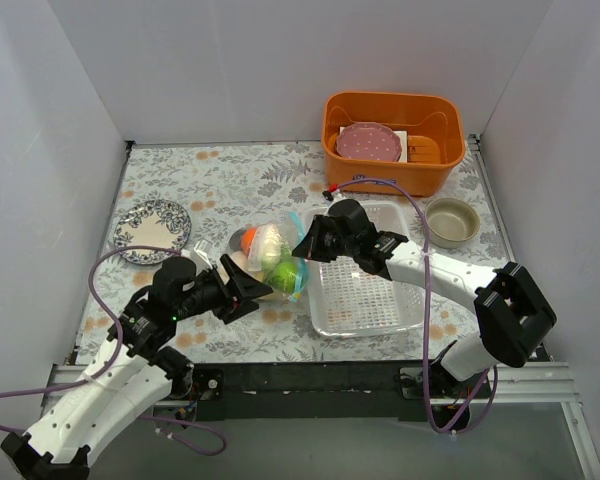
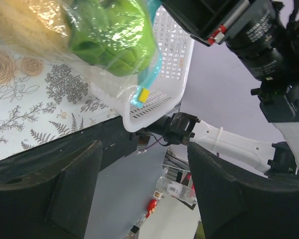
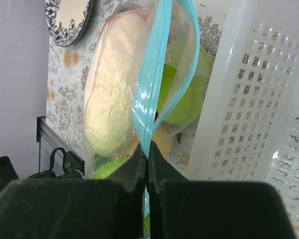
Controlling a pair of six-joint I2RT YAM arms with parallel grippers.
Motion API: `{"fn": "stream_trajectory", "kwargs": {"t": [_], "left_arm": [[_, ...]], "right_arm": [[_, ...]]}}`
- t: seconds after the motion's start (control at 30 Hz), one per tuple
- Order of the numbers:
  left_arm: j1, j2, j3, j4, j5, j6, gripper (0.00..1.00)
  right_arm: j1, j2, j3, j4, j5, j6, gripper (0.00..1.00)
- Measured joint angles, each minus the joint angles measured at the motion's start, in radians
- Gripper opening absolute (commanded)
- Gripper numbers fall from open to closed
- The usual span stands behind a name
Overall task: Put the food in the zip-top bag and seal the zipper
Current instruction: Adjust the zipper food storage bag at the center of the board.
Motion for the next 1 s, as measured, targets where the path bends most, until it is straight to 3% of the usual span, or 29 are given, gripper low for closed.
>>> {"fn": "stream_trajectory", "kwargs": {"t": [0.37, 0.77, 1.0], "left_arm": [[-0.095, 0.161, -0.035, 0.05, -0.085, -0.052, 0.63], [-0.21, 0.208, -0.08, 0.226, -0.222, -0.129, 0.57], [-0.256, 0.27, -0.097, 0.293, -0.272, -0.136, 0.45]], "right_arm": [[0.0, 0.0, 0.001, -0.007, 0.017, 0.003, 0.01], [0.0, 0.0, 0.002, -0.015, 0.019, 0.023, 0.01], [0.0, 0.0, 0.002, -0.015, 0.019, 0.025, 0.01]]}}
